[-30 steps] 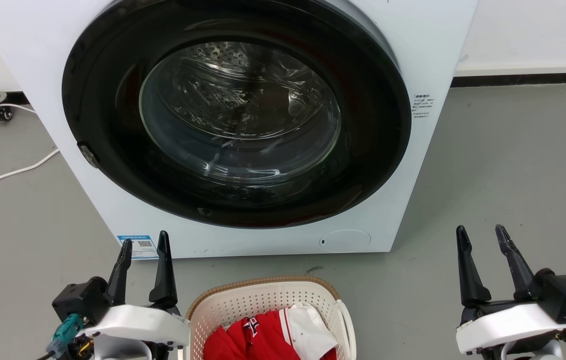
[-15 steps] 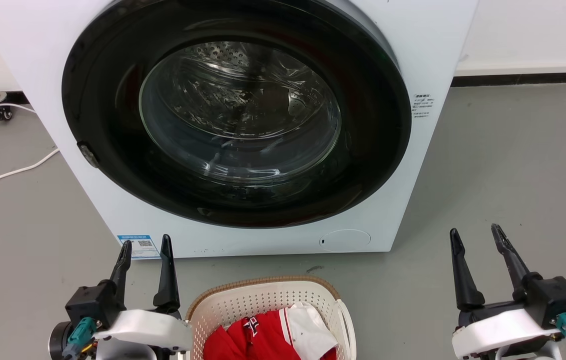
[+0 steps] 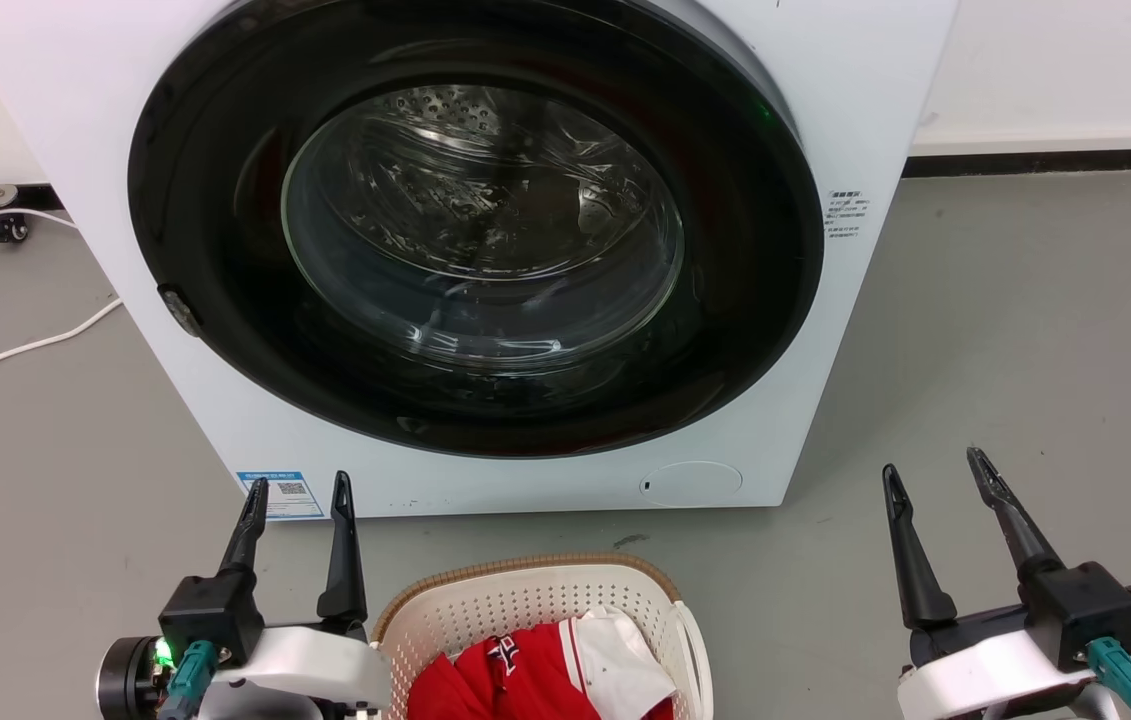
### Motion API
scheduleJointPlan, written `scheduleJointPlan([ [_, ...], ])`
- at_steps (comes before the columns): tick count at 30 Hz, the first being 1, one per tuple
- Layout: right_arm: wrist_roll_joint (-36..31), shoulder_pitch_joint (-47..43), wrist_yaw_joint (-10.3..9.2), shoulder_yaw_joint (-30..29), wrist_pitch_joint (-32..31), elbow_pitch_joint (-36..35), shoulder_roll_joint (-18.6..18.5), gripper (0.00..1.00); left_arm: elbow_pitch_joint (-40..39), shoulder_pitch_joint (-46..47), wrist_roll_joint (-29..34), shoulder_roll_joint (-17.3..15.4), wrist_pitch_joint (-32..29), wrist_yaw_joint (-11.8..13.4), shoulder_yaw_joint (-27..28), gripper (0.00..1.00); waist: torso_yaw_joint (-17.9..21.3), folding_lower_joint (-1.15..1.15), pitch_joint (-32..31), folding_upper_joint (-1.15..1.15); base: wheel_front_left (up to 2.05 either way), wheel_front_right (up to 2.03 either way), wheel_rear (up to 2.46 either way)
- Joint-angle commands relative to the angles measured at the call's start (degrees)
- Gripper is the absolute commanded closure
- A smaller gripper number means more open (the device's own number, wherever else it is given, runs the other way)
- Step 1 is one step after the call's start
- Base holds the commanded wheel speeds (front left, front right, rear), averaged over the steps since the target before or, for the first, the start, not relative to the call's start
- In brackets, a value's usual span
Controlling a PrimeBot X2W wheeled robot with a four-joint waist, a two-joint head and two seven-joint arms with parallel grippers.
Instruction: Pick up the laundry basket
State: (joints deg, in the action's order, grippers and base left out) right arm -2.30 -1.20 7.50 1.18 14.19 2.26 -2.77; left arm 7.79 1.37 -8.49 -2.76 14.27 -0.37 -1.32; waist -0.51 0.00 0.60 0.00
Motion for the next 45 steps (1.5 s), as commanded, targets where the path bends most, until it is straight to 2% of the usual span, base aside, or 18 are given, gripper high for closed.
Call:
scheduleJointPlan([
  [1,-0.9,-0.5,-0.02,0.1,0.6,-0.5,-0.2,0.00,0.0,-0.8,1.1,-0.2,0.5,0.3,-0.1,0.00,0.0,0.00,-0.1,0.00,0.00,0.00,0.00],
  [7,-2.7,-0.7,-0.02,0.0,1.1,-0.7,-0.2,0.00,0.4,-0.6,3.3,-0.2,1.1,0.4,-0.3,0.00,-0.1,0.00,-0.1,0.00,0.00,0.00,0.00],
  [27,2.1,-0.8,-0.02,-0.5,1.0,0.0,-0.2,0.00,0.6,-0.7,3.2,-0.2,1.0,0.6,0.1,0.00,-0.1,0.00,-0.4,0.00,0.00,0.00,0.00],
  [45,3.1,-0.8,-0.02,-0.4,1.0,0.5,-0.2,0.00,0.4,-1.0,3.2,-0.2,1.0,0.9,0.0,0.00,-0.3,0.00,-0.5,0.00,0.00,0.00,0.00],
])
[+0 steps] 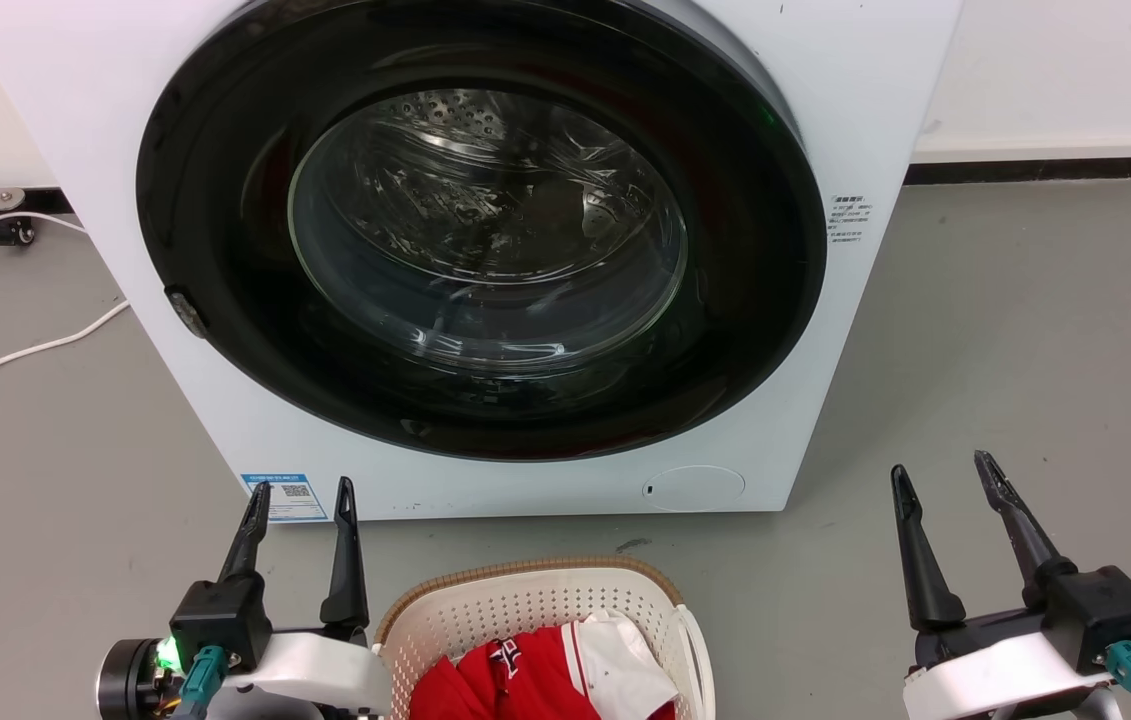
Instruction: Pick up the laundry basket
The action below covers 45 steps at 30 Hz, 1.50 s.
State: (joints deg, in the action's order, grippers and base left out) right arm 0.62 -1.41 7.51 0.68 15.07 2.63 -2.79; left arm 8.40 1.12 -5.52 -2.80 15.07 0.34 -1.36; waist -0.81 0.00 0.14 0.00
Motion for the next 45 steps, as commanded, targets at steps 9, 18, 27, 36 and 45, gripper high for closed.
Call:
scheduleJointPlan([
  [9,0.0,-0.2,-0.03,0.2,0.2,0.1,-0.2,0.00,0.8,-0.3,0.1,-0.2,0.2,0.5,0.4,0.00,-0.2,0.00,0.5,0.00,0.00,0.00,0.00],
  [18,0.5,0.8,-0.03,2.9,0.2,2.7,-0.2,0.00,4.9,0.7,1.2,-0.2,0.2,-0.4,3.1,0.00,-0.6,0.00,1.5,0.00,0.00,0.00,0.00],
  [27,0.3,4.9,-0.04,6.7,0.2,7.0,-0.1,0.00,9.9,3.1,1.9,-0.8,0.2,-3.1,5.6,0.00,-1.3,0.00,5.9,0.00,0.00,0.00,0.00],
  [36,-2.3,11.1,-0.04,8.6,0.1,16.6,-0.2,0.00,16.2,7.1,1.4,-0.9,0.2,-5.0,7.4,0.00,-1.9,0.00,13.1,0.00,0.00,0.00,0.00],
  [45,-4.5,18.1,-0.04,8.8,0.1,23.2,-0.1,0.00,22.2,12.6,1.7,-1.3,0.2,-6.3,8.1,0.00,-2.0,0.00,21.3,0.00,0.00,0.00,0.00],
])
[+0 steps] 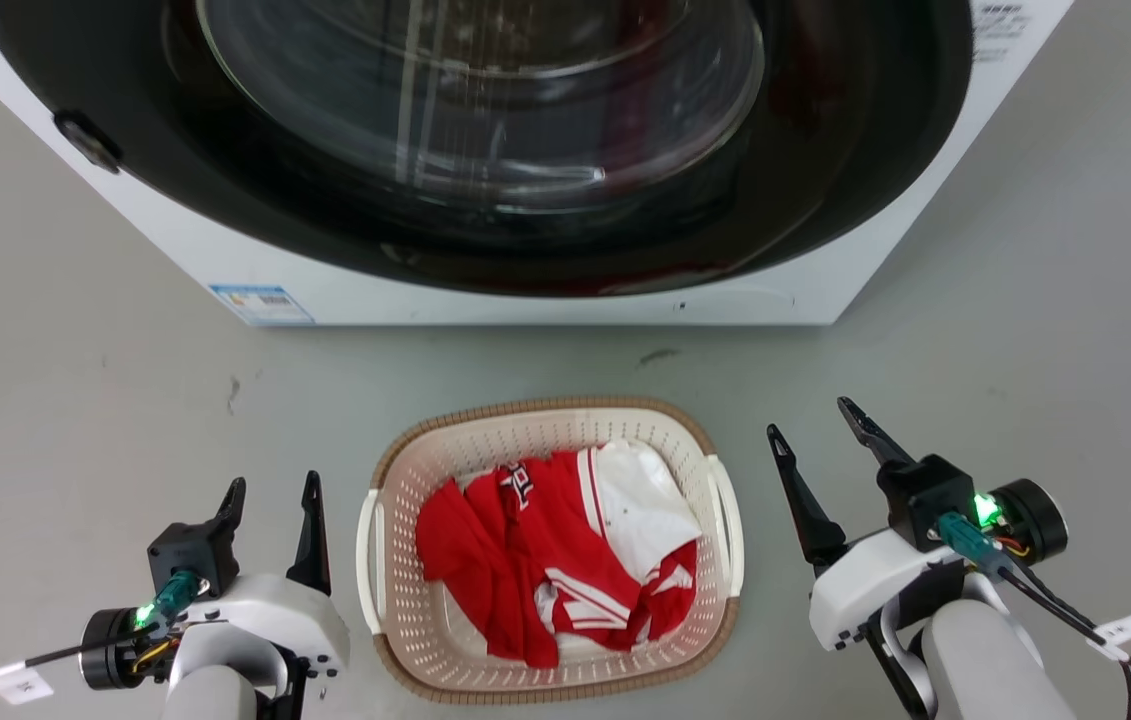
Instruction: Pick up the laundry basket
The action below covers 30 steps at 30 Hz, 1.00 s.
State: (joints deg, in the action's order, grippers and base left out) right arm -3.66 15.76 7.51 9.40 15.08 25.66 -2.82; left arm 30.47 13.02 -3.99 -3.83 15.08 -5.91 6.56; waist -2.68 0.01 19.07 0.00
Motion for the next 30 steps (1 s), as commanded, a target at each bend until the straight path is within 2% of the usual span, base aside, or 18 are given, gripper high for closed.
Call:
scheduleJointPlan([
  [1,-0.5,1.6,-0.04,0.3,0.1,1.3,-0.1,0.00,1.0,1.3,0.2,-0.2,0.1,0.0,0.3,0.00,-0.2,-0.01,3.3,0.00,0.00,0.00,0.00],
  [11,-2.3,9.9,-0.04,2.5,0.1,14.7,-0.1,0.00,9.7,7.4,0.4,-1.3,0.1,-0.7,0.8,0.00,-0.6,-0.01,10.2,0.00,0.00,0.00,0.00],
  [21,-2.5,18.4,-0.04,4.2,0.1,28.0,-0.1,0.00,19.6,13.7,0.1,-2.4,0.1,-1.4,-1.6,0.00,-1.0,-0.01,16.3,0.00,0.00,0.00,0.00],
  [30,-0.8,23.6,-0.04,6.3,0.1,34.7,-0.1,0.00,27.1,20.2,-1.1,-3.0,0.1,-1.5,-6.0,0.00,-1.1,-0.01,22.4,0.00,0.00,0.00,0.00],
])
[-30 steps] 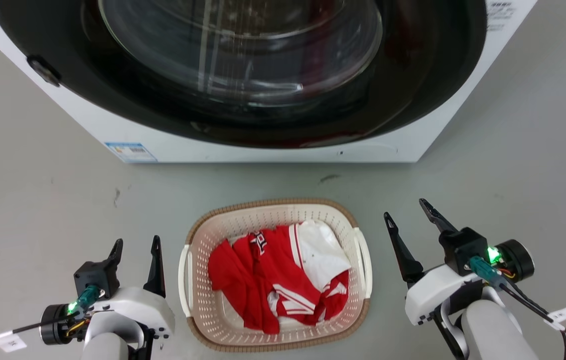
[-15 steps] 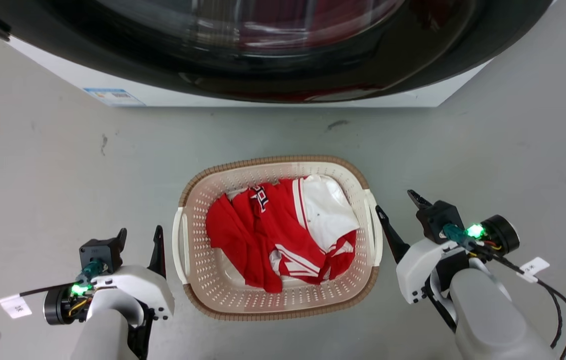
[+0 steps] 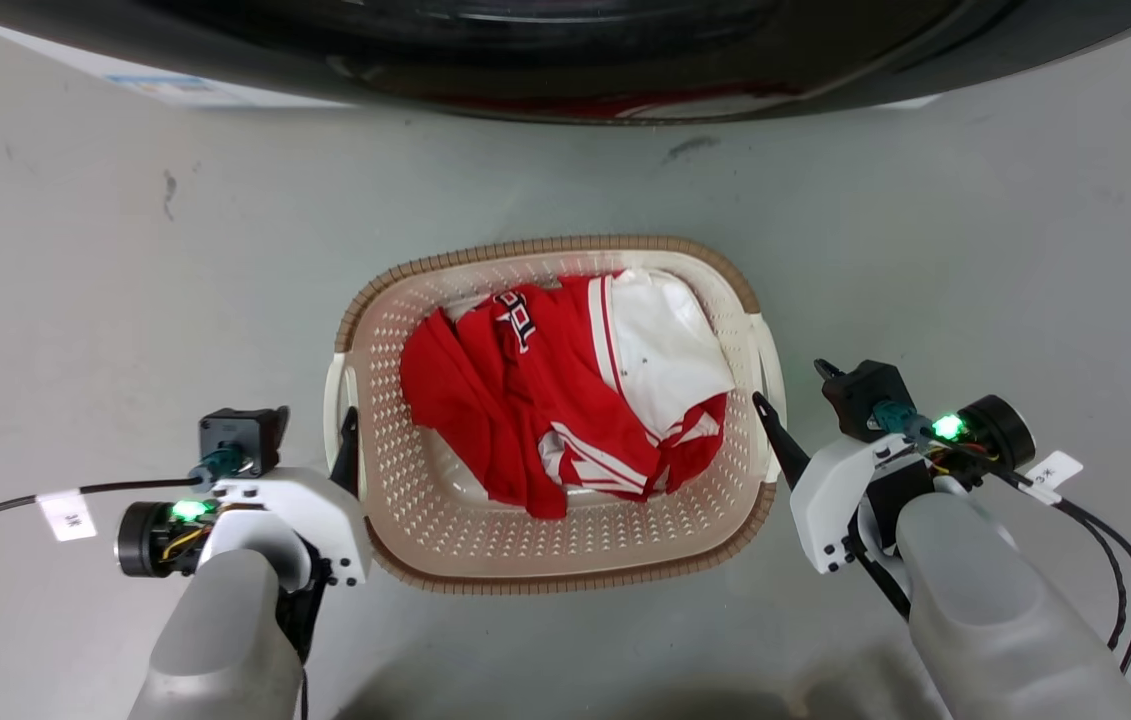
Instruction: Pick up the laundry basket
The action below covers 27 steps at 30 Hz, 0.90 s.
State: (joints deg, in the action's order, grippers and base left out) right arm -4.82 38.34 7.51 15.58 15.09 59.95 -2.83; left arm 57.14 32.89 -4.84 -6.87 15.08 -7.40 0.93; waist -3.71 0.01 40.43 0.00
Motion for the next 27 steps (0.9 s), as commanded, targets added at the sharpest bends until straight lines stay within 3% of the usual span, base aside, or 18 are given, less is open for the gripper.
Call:
scheduleJointPlan([
  [1,0.3,1.5,-0.04,0.2,0.1,1.0,-0.1,0.00,0.9,0.8,-0.6,0.1,0.1,0.0,-0.7,0.00,-0.2,-0.01,1.6,0.00,0.00,0.00,0.00],
  [8,1.4,6.9,-0.04,2.1,0.1,6.4,-0.1,0.00,5.2,6.1,-2.4,0.6,0.1,-0.1,-4.8,0.00,-1.0,-0.01,7.2,0.00,0.00,0.00,0.00],
  [24,4.6,10.3,-0.04,6.2,0.1,9.8,-0.1,0.00,7.4,10.0,-3.5,1.5,0.1,-0.1,-8.8,0.00,-2.2,-0.01,10.6,0.00,0.00,0.00,0.00],
  [25,5.1,10.4,-0.04,6.6,0.1,10.0,-0.1,0.09,7.7,10.1,-3.8,1.6,0.1,-0.1,-9.1,0.18,-2.2,-0.01,10.7,0.00,0.00,0.00,0.00],
  [26,5.5,10.7,-0.04,6.9,0.1,10.1,-0.1,0.53,7.6,10.4,-3.7,1.6,0.1,-0.1,-9.3,0.54,-2.3,-0.01,10.8,0.00,0.00,0.00,0.00],
  [27,6.1,10.8,-0.04,7.2,-0.1,10.3,-0.1,1.00,7.6,10.6,-3.8,1.6,0.1,-0.1,-9.6,1.00,-2.3,-0.01,10.9,0.00,0.00,0.00,0.00],
])
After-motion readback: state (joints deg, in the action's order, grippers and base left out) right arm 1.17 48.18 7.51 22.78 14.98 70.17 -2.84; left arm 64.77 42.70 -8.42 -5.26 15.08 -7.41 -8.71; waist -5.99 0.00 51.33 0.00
